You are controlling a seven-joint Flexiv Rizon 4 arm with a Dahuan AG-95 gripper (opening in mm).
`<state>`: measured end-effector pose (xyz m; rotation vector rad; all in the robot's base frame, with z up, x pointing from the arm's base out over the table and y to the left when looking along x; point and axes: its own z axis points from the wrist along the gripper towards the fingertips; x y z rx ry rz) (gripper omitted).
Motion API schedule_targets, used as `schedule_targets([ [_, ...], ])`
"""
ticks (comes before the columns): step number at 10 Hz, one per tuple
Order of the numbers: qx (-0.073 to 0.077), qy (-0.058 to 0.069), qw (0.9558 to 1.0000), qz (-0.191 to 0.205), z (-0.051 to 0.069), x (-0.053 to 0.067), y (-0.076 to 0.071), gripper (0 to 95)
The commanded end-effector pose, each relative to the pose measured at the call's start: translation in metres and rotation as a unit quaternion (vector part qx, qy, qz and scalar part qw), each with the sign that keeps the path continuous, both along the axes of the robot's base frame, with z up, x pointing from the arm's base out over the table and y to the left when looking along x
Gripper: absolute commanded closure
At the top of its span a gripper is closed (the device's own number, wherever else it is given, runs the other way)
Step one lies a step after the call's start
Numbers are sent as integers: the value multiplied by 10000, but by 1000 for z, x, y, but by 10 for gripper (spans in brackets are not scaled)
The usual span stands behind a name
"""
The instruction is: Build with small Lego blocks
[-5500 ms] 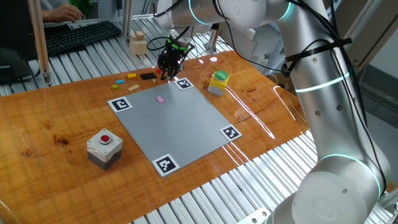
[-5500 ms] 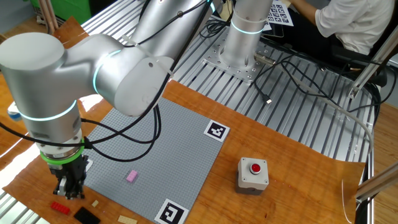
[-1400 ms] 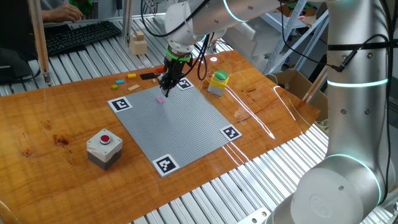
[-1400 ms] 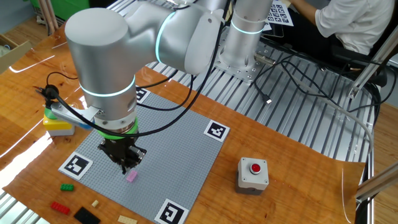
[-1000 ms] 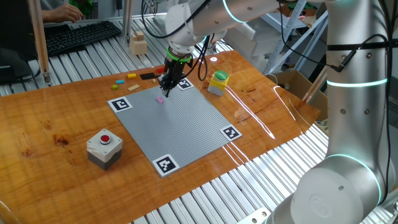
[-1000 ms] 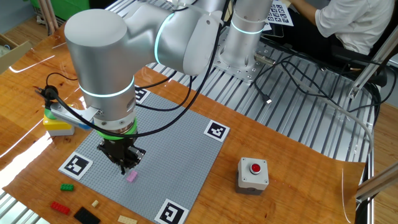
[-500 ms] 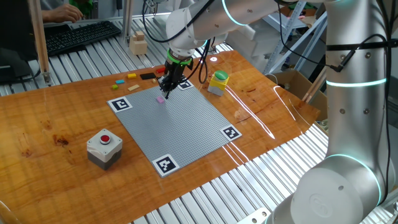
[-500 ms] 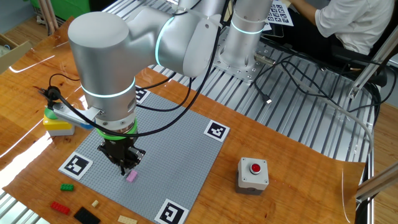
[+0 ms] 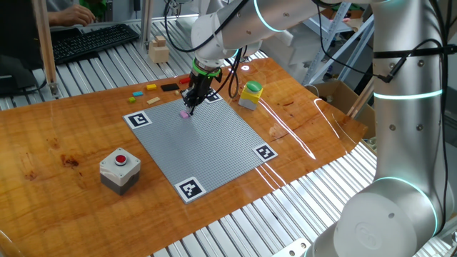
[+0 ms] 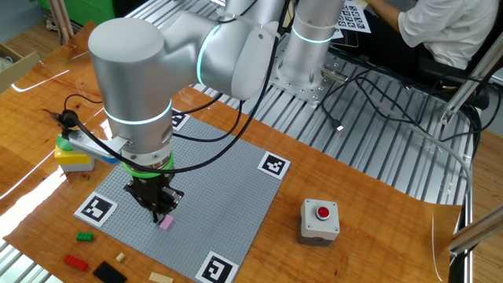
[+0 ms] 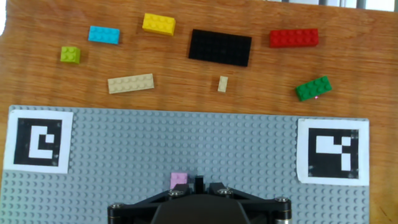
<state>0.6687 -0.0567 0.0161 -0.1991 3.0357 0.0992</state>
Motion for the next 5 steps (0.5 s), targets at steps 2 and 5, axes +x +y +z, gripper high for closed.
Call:
schedule_targets([
  [2,-11,-17,10000,-8,0,0,-1,950],
  [5,-6,-44,10000,6,-2,0,-4,950],
])
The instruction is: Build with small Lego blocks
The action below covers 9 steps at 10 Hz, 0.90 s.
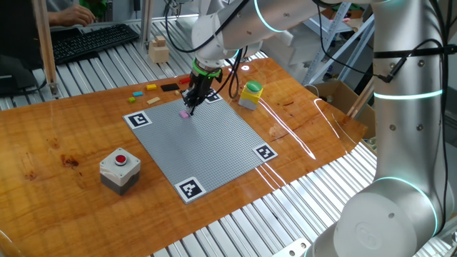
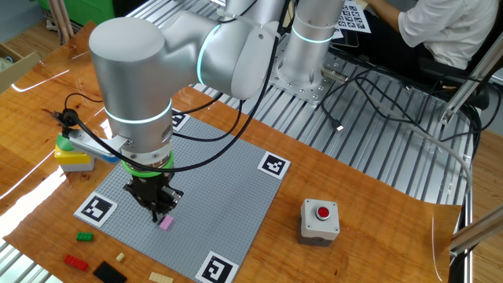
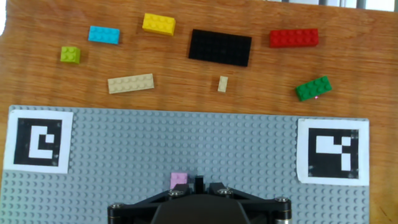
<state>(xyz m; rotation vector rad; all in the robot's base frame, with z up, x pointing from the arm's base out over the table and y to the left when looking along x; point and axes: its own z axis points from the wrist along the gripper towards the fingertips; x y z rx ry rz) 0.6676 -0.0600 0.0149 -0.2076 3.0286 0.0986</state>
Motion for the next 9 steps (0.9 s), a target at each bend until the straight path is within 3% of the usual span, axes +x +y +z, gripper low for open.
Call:
schedule_targets([
  [1,-7,-11,10000,-24,-1,1,-1,950],
  [9,-11,-18,10000,-37,-3,1,-2,950],
])
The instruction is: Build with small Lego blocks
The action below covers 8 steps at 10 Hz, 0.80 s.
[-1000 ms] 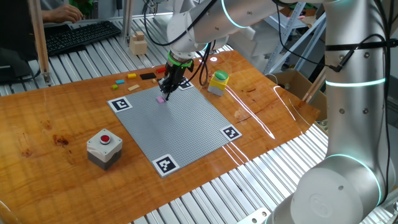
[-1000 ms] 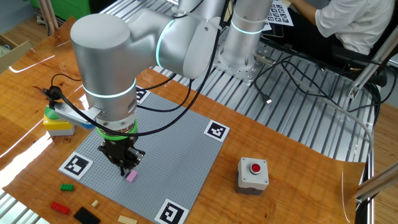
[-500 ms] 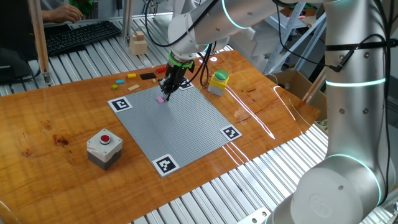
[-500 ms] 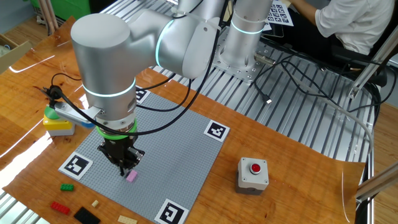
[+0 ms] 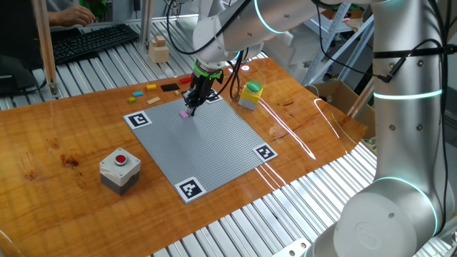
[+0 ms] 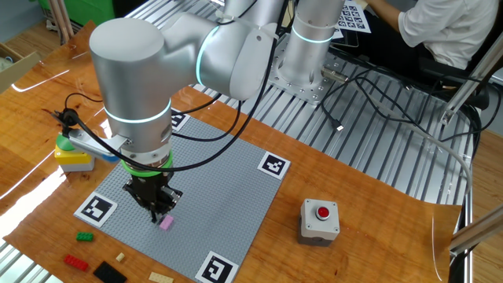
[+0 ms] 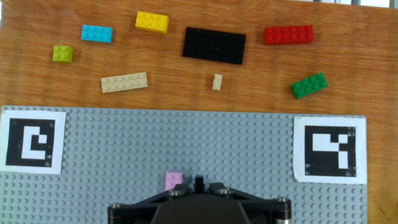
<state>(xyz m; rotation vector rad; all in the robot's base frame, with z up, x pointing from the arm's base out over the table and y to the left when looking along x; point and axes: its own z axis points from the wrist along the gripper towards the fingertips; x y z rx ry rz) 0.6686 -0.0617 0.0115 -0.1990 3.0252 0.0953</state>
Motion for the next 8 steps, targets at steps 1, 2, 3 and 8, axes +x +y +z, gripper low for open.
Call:
schedule_targets([
  [1,-8,3,10000,-13,0,0,0,950],
  [2,-20,3,10000,-18,0,0,0,950],
  [3,-34,2,10000,-19,0,0,0,950],
  [8,-23,1,10000,-72,0,2,-3,950],
])
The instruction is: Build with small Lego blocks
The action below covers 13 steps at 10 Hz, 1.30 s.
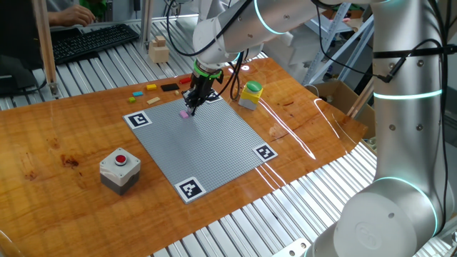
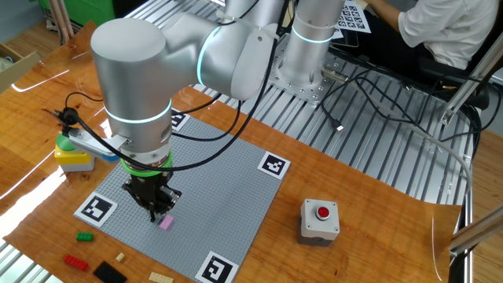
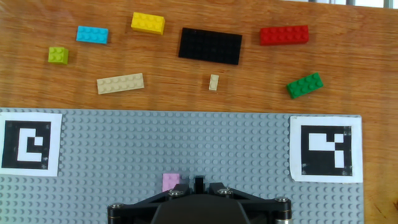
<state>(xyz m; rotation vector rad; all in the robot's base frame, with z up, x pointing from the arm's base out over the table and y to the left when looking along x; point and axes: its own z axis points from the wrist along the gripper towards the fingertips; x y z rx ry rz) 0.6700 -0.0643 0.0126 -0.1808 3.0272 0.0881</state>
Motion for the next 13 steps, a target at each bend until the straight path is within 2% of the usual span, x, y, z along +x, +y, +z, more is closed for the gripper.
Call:
schedule_targets([
  [1,15,5,10000,-31,-1,0,0,950],
  [9,78,8,10000,-50,-4,0,0,950],
  [13,125,-79,9999,-84,-5,0,0,950],
])
